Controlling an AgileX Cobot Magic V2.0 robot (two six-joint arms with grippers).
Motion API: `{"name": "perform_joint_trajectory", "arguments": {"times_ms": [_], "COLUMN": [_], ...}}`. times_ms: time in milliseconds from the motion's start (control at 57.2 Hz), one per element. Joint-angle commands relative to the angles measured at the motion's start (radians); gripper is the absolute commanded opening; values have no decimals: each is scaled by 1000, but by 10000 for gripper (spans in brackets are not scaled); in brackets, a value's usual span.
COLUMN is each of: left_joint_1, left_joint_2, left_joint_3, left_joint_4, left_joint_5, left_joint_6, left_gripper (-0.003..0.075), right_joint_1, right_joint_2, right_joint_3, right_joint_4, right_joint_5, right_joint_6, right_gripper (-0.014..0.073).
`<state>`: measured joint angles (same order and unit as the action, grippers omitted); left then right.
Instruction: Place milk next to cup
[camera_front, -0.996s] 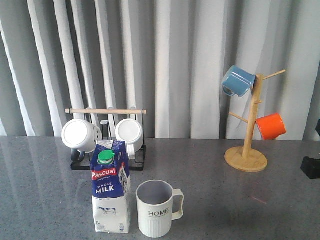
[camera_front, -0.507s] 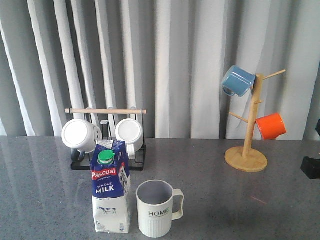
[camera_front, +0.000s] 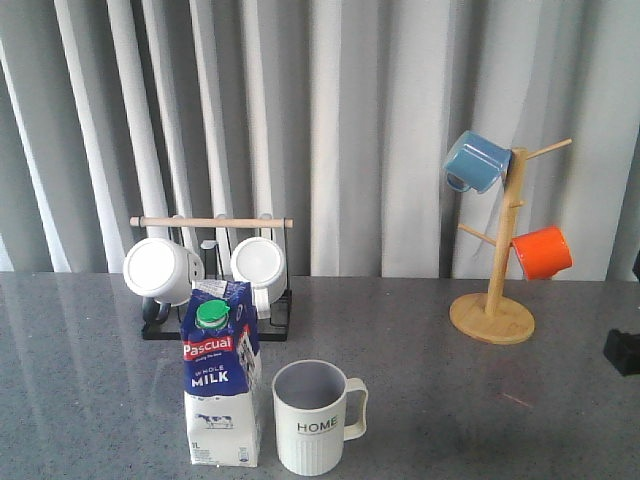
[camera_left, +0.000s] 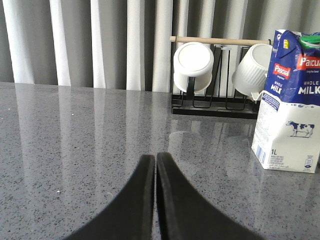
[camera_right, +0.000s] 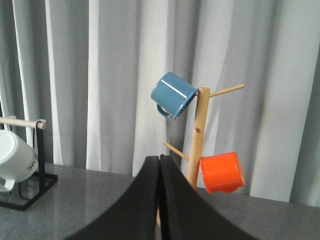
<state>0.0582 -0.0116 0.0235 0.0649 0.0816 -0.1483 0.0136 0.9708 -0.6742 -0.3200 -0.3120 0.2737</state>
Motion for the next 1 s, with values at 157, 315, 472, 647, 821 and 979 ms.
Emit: {"name": "perform_joint_trajectory", "arguments": {"times_ms": [157,315,472,647,821,979], "left_joint_1": [0,0,0,0,0,0], "left_joint_2": [-12,-12,-12,-12,-12,-12], "left_joint_3": [-21,-21,-21,-21,-21,-21], "left_joint_4": [-1,-1,-1,-1,-1,-1], "left_joint_5": [-66,-65,-65,-65,-64,-64], "left_joint_6": [-1,-1,-1,-1,-1,-1], "left_gripper": [-6,-6,-6,-6,-6,-6], "right_joint_1": [-8,-8,-8,-8,-8,-7], "right_joint_2": [-270,-509,-740,-932,-997,-997], "right_joint_3": [206,437,623,710,712,712], "right_joint_4": [367,320,219,220,234,241], "right_joint_5": [1,-1,21,182,293,294], "right_joint_6": [-246,-296,-243,-208,-208,-194], "right_gripper": [-8,-8,-8,-8,-8,-8]}}
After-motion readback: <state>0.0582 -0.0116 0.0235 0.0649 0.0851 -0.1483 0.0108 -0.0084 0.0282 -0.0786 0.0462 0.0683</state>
